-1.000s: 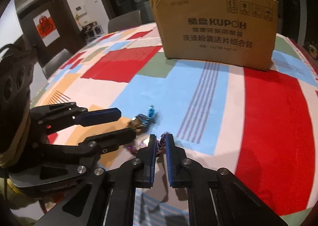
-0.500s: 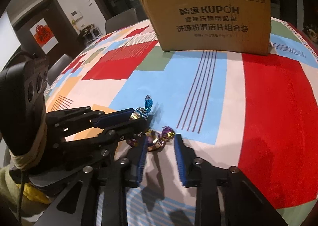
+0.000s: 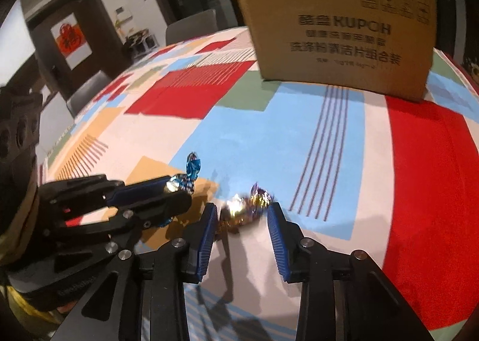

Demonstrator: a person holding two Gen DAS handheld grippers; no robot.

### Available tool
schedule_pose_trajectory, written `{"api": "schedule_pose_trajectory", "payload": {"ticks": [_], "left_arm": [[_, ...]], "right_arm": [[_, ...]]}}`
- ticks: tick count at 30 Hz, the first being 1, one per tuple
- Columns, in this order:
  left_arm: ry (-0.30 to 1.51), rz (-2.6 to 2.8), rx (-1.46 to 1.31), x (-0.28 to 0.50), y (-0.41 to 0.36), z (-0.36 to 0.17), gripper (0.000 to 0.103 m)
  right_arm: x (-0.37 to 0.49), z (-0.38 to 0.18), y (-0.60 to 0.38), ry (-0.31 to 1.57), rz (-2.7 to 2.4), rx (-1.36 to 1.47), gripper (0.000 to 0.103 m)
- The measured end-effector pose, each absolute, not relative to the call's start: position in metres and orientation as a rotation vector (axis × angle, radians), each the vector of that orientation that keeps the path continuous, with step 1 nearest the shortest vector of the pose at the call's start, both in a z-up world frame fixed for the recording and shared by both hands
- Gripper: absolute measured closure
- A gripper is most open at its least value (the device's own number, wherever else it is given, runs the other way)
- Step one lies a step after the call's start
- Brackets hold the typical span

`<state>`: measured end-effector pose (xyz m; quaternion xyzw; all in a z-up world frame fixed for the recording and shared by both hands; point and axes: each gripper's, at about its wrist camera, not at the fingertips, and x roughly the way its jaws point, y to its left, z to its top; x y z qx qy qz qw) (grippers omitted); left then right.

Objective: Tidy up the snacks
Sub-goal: 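Grasp the blue-gold twist candy with the left tool while the right tool grasps the purple-gold candy, then lift both twist candies and carry them over the cardboard box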

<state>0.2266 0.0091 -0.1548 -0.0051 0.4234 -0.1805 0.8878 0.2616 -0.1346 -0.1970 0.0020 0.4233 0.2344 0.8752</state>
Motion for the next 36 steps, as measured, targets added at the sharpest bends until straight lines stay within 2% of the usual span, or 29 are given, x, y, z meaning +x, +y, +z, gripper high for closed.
{"api": "schedule_pose_trajectory", "payload": {"ticks": [4,5,16,36], "left_arm": [[0.880,-0.361,-0.020,0.226,0.013,-0.155,0.083],[0.878,-0.359,-0.020,0.225,0.014,-0.155,0.083],[0.842,-0.351,-0.023,0.221,0.011,-0.140,0.083],[0.675,-0.362,-0.016,0.232,-0.016,-0.062,0.083]], "right_arm": [[0.259,-0.196,-0.129,0.863,0.482,-0.031,0.069],[0.261,-0.196,-0.130,0.864,0.482,-0.028,0.073],[0.257,-0.191,-0.139,0.858,0.480,0.005,0.076],[0.251,-0.105,-0.186,0.644,0.404,0.081,0.076]]}}
